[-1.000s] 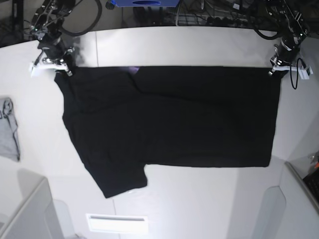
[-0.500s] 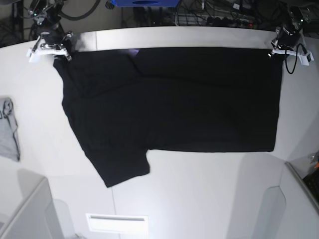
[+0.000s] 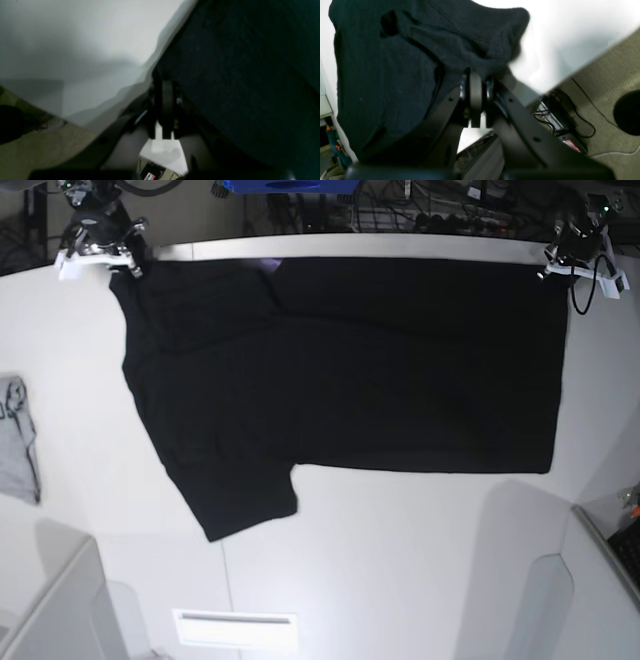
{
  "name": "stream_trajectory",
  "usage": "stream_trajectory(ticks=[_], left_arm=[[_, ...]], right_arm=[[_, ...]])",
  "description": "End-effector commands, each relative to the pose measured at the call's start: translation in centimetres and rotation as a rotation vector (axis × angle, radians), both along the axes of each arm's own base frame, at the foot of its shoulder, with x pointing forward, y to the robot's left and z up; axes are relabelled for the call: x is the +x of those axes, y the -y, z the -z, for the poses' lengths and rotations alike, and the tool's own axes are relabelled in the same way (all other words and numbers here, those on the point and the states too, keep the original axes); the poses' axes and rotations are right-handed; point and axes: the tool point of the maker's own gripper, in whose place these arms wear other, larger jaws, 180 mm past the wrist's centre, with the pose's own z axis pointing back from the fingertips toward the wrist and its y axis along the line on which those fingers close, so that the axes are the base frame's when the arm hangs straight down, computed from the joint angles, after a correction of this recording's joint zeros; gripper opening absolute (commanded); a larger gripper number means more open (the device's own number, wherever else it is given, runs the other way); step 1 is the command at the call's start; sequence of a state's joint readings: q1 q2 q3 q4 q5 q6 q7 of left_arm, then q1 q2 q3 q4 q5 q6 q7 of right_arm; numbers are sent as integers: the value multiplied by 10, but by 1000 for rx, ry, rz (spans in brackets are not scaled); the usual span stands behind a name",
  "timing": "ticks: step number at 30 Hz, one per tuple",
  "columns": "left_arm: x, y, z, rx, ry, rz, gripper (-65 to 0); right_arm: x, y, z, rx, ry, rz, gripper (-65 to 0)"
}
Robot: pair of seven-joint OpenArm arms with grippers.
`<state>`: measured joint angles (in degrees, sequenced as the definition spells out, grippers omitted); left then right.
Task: Fold the T-shirt properly
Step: 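Pull the held shoulders further toward the robot, flattening the shirt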
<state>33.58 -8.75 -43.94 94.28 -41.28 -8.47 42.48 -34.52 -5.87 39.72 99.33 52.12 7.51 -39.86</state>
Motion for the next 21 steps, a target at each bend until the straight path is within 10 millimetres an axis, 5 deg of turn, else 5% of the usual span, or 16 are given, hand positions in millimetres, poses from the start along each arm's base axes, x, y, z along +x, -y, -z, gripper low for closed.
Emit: stream_trajectory(ticks=[1,21], left_arm=[[-2,-7,-6,25,-1,4,-650],[-16,-5,-13,47,-28,27,-650]], right_arm=[[1,5,-7,-19,21,3,-650],[-8,3,-4,-7,-11,-15,-650]])
